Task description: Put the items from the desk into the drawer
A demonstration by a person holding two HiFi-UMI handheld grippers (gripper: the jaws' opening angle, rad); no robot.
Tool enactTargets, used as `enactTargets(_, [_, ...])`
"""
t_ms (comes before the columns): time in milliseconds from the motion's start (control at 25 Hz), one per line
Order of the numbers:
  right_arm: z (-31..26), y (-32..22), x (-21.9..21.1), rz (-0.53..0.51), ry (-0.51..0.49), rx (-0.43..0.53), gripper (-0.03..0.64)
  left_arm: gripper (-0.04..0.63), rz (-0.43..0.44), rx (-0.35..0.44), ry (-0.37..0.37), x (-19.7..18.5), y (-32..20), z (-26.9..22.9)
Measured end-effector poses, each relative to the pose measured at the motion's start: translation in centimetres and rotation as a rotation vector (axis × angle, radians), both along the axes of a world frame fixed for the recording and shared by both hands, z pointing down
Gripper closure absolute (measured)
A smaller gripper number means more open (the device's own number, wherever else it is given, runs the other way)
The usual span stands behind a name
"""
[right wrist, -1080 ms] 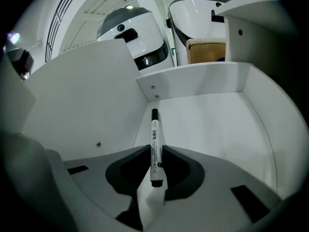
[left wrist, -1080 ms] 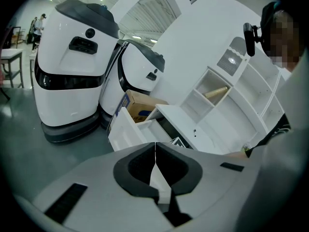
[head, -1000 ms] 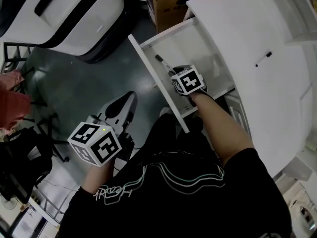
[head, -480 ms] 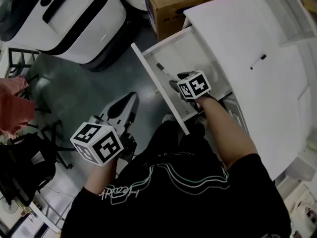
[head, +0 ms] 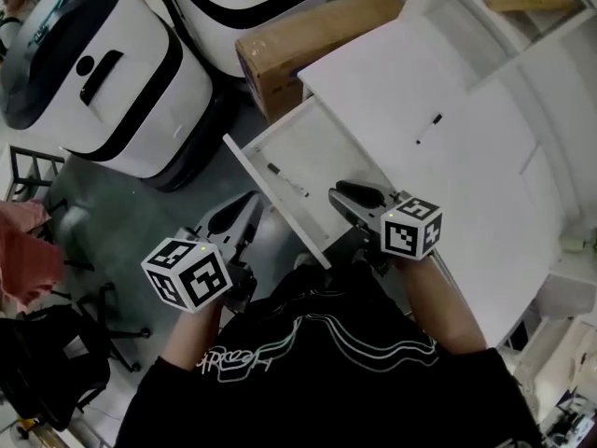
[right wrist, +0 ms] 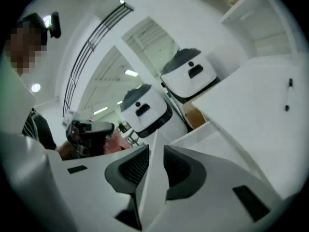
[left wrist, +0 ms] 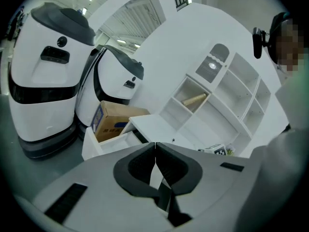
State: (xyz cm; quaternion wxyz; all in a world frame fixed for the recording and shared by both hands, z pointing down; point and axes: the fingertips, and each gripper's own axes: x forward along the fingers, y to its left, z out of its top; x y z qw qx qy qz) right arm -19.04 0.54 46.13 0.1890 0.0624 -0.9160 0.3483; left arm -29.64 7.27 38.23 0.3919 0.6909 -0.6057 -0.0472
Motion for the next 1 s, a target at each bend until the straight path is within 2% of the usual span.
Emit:
enactTargets(120, [-4.5, -0.4, 3.0, 0.093, -0.1, 0.002, 0.542, 0.574, 0.051, 0.034, -0.014, 1.6, -1.0, -1.7])
enactTargets(320, [-8.3, -2.9, 8.2, 0.246, -0.133, 0.131, 0.563, 0.574, 0.179, 0.059, -0.015, 6.0, -4.5, -2.3])
enactTargets(560, [-9.1, -8.0, 16.5, 0.403, -0.035, 0.25, 0.569, 0.574, 0.337, 0.078, -0.048, 14.7, -9.9, -3.2])
enactTargets(760, [-9.1, -10.9, 22.1, 0.497, -0.04, 0.257, 0.569, 0.572, 0.443, 0.067, -0.122, 20.0, -14.2, -2.8])
enactTargets(1000, [-7.3, -14.1, 27.5, 0.544, -0.001, 0.226, 0.569, 0.548, 0.51, 0.052, -0.181, 24.7, -20.1, -2.1])
